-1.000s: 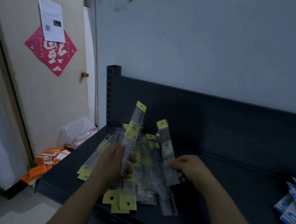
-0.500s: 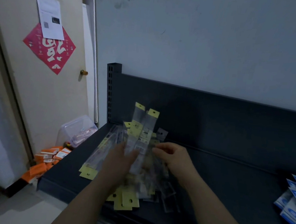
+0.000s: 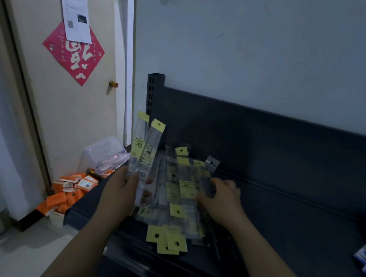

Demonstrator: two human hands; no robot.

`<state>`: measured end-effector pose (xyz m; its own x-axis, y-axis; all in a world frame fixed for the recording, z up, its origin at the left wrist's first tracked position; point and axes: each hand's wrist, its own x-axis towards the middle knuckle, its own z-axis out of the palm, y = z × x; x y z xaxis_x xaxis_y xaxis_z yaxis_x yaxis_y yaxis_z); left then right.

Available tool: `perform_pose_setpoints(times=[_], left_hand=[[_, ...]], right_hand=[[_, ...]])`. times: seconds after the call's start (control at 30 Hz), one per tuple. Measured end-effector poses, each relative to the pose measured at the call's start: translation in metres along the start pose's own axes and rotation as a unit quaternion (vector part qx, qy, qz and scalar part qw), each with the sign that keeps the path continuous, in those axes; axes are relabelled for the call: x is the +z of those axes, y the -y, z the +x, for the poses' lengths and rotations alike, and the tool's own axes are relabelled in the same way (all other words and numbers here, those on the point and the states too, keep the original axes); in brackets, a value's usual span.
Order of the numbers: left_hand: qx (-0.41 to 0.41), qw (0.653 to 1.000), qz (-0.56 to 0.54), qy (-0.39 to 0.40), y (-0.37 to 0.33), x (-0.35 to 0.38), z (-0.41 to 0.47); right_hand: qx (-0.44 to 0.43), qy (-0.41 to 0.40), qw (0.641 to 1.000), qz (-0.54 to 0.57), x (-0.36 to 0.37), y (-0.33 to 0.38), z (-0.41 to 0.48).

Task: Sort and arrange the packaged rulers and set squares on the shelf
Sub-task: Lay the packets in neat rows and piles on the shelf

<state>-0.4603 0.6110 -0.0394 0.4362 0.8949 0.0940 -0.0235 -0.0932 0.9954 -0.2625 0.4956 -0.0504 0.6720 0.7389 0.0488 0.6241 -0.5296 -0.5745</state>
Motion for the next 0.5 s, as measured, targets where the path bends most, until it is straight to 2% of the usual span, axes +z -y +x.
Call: perform_pose_setpoints(times=[0.07, 0.13, 0.23, 0.37, 0.5], left_hand=[[-0.011, 1.000, -0.007, -0.005, 0.004, -0.003, 0.002], [-0.015, 1.000, 0.004, -0.007, 0.008, -0.003, 0.004], [-0.030, 1.000, 0.009, 0.000, 0.009, -0.004, 0.006], [-0.027, 1.000, -0.010, 0.009, 0.008, -0.006, 0.006], [-0.027, 0.999, -0.018, 0.020, 0.008, -0.006, 0.007]], right_hand=[[-0.069, -0.032, 0.997, -0.022, 0.001, 0.012, -0.003], [-0.104, 0.020, 0.994, -0.011, 0.006, 0.026, -0.004], [-0.107, 0.083, 0.988, -0.077, 0.015, 0.029, -0.001], [-0.091, 0.080, 0.992, -0.048, 0.012, 0.014, 0.003], [-0.069, 0.076, 0.991, -0.086, 0.002, -0.005, 0.010]])
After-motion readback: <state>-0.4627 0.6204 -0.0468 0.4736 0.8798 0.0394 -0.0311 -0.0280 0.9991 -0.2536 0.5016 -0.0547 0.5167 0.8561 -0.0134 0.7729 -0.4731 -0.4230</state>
